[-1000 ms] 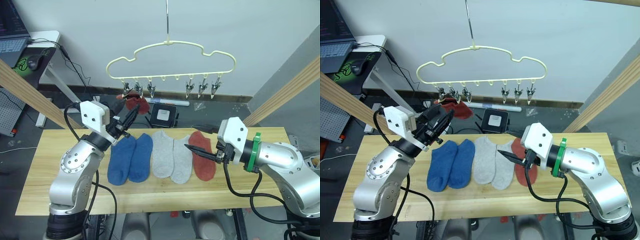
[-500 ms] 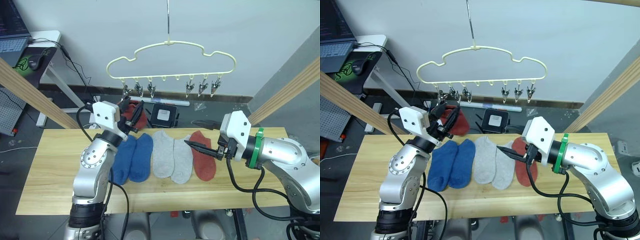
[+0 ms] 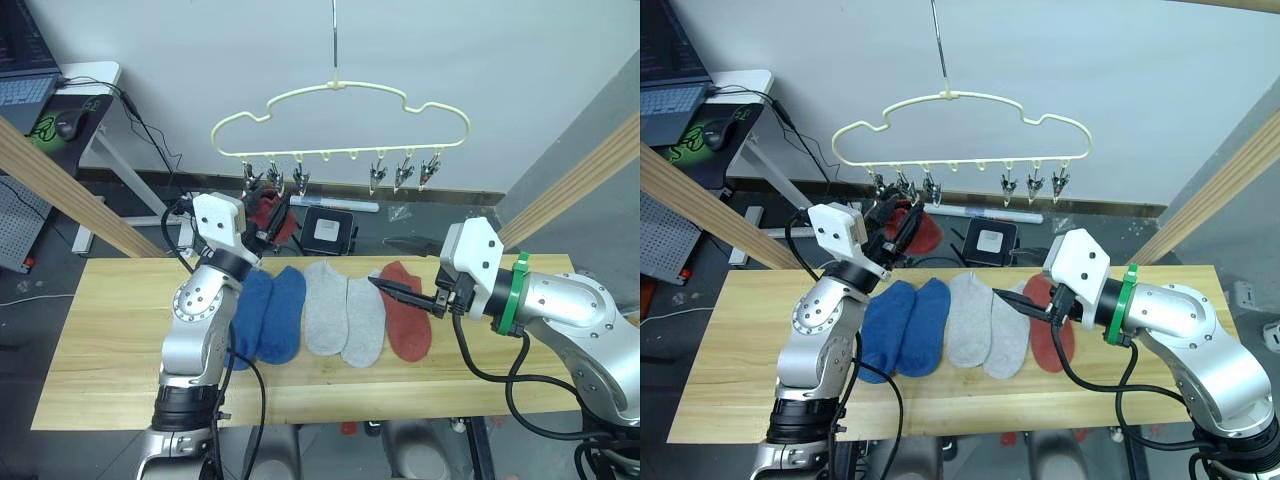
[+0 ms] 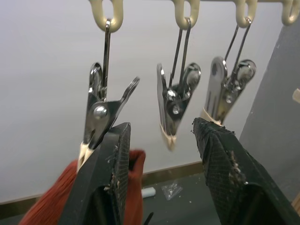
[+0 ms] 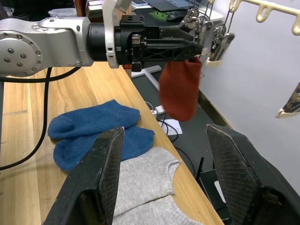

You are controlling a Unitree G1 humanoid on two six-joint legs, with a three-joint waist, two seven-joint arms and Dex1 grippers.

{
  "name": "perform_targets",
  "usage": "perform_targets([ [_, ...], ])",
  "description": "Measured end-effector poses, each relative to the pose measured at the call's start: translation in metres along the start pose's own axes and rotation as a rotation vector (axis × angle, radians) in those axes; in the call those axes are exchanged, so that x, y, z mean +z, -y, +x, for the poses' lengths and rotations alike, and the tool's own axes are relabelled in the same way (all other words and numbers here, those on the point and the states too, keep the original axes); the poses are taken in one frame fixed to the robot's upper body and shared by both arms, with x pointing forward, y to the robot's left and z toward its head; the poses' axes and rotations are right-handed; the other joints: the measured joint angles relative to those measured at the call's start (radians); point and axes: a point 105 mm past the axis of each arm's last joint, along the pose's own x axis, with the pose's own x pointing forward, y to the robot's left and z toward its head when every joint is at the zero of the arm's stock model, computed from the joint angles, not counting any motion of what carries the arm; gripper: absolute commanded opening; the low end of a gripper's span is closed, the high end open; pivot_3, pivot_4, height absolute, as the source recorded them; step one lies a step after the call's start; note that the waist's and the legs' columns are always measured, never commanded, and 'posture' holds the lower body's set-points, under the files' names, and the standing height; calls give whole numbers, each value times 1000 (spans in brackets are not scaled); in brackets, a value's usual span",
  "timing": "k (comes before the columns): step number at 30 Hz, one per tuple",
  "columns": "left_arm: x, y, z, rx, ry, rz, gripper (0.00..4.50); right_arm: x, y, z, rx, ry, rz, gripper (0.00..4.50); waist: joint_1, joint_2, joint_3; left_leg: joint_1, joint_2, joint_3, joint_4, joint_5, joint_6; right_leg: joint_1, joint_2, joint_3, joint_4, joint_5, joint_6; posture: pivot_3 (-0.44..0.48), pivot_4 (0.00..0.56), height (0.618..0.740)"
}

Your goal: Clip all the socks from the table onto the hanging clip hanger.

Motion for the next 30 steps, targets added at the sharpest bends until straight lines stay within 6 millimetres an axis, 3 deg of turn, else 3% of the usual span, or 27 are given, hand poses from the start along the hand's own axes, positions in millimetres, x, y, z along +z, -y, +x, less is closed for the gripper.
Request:
perform_targets([
  [15, 7, 0, 8, 4, 38, -24, 2267, 1, -2, 1, 11, 7, 2, 2922, -2, 0, 0, 0, 0, 0, 0, 0, 0, 0, 0, 0, 0, 0, 0, -178, 324, 735],
  [30, 12, 0, 11, 13, 52, -21, 2267, 27, 0, 6, 3, 165, 4, 2922, -4, 0, 0, 0, 0, 0, 0, 0, 0, 0, 0, 0, 0, 0, 0, -174, 319, 735],
])
